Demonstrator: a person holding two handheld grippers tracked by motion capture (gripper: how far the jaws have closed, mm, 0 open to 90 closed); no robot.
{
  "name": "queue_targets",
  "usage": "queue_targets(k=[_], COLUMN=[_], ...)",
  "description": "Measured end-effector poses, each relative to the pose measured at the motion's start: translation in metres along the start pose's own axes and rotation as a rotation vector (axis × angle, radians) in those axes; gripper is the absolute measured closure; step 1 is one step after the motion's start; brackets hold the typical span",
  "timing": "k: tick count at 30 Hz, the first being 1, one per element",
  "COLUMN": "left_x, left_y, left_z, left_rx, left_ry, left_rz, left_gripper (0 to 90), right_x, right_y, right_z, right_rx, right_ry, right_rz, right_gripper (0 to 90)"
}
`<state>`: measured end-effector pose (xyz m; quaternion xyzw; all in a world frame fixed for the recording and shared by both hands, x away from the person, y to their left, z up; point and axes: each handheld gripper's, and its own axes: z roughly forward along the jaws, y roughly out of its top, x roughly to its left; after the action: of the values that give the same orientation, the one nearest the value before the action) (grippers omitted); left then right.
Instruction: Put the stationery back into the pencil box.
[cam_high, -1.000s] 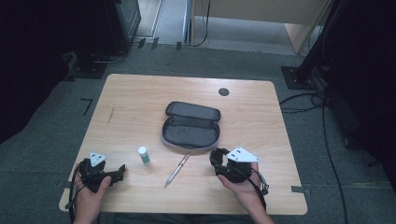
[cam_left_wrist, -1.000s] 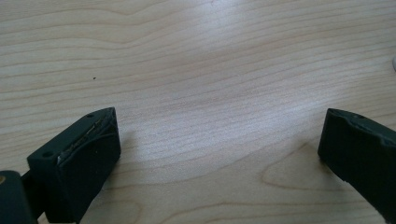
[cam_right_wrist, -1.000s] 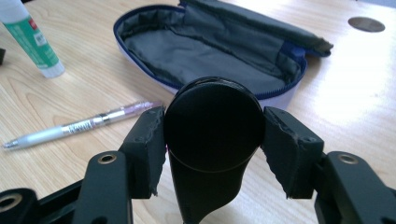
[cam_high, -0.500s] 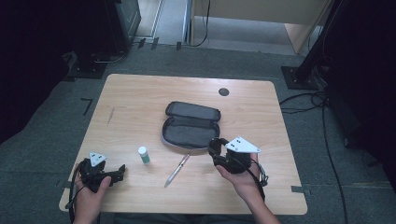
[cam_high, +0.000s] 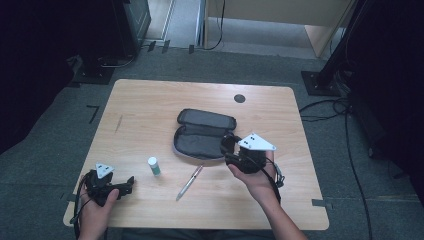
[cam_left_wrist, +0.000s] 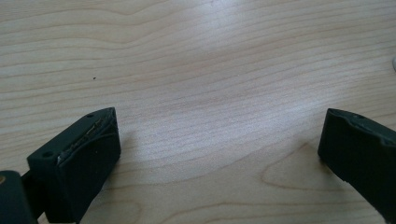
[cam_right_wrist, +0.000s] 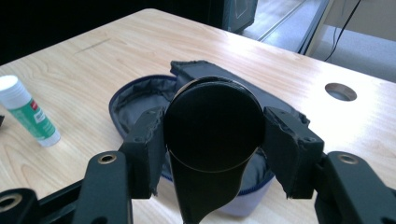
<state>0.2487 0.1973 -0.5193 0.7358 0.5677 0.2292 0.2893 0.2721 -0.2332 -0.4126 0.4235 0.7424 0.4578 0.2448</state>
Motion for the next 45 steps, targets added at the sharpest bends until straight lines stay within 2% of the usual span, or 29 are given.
queue_targets(k=[10,15,23,28,38,45], left_x=[0.0,0.0,0.0,0.0,0.0,0.0], left_y=[0.0,0.0,0.0,0.0,0.0,0.0], left_z=[0.0,0.0,0.0,0.0,0.0,0.0], left_rx=[-0.001,-0.001,0.0,0.0,0.0,0.0], left_ry=[0.001,0.001,0.0,0.0,0.0,0.0], left_rz=[0.0,0.001,0.002,0.001,0.001,0.001], left_gripper=[0.0,0.0,0.0,0.0,0.0,0.0], right_x=[-0.004,-0.006,-0.007,-0.01,-0.013,-0.016], right_y=[0.013,0.017,0.013,0.007,-0.002,-0.007], right_z=[0.015,0.03,0.05,0.068,0.085,0.097], right_rx=[0.003,0.009,0.038,0.078,0.12,0.153], right_ry=[-0.002,-0.01,-0.02,-0.035,-0.065,-0.053], right_rz=[0.006,0.006,0.002,-0.014,-0.06,-0.069], right_gripper=[41.8,41.8,41.7,41.7,41.7,41.6])
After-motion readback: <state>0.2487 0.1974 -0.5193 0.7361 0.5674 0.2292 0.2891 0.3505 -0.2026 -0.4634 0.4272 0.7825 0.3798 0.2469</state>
